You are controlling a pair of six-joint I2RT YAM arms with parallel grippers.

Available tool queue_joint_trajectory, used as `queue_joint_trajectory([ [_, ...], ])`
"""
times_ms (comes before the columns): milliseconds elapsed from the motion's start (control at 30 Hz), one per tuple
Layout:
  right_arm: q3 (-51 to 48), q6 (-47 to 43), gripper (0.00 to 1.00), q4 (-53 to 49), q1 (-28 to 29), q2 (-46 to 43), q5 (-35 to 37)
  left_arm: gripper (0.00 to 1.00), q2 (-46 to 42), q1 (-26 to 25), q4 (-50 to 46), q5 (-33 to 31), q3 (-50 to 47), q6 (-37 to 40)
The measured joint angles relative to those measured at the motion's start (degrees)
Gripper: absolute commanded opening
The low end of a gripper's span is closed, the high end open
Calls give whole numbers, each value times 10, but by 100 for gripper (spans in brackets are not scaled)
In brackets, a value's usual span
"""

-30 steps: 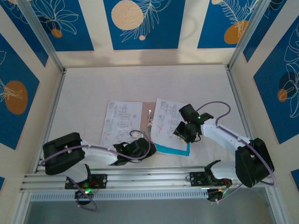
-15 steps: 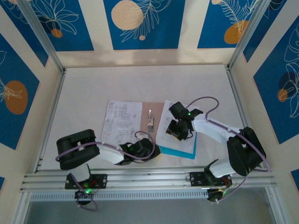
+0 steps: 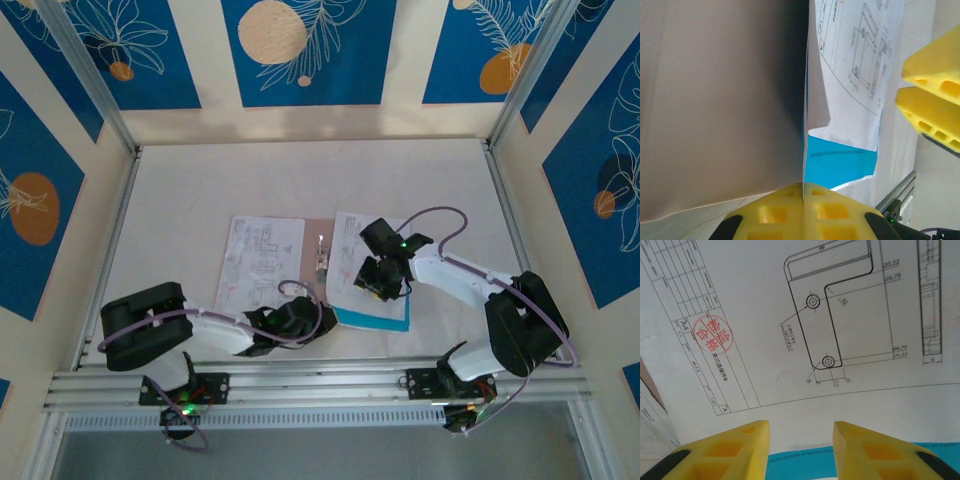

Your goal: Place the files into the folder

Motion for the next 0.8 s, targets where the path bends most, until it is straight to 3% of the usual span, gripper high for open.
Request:
queue_joint_trajectory([
  [800, -1, 2, 40, 4, -1, 4, 6, 0, -4, 0, 28, -39, -36, -31],
])
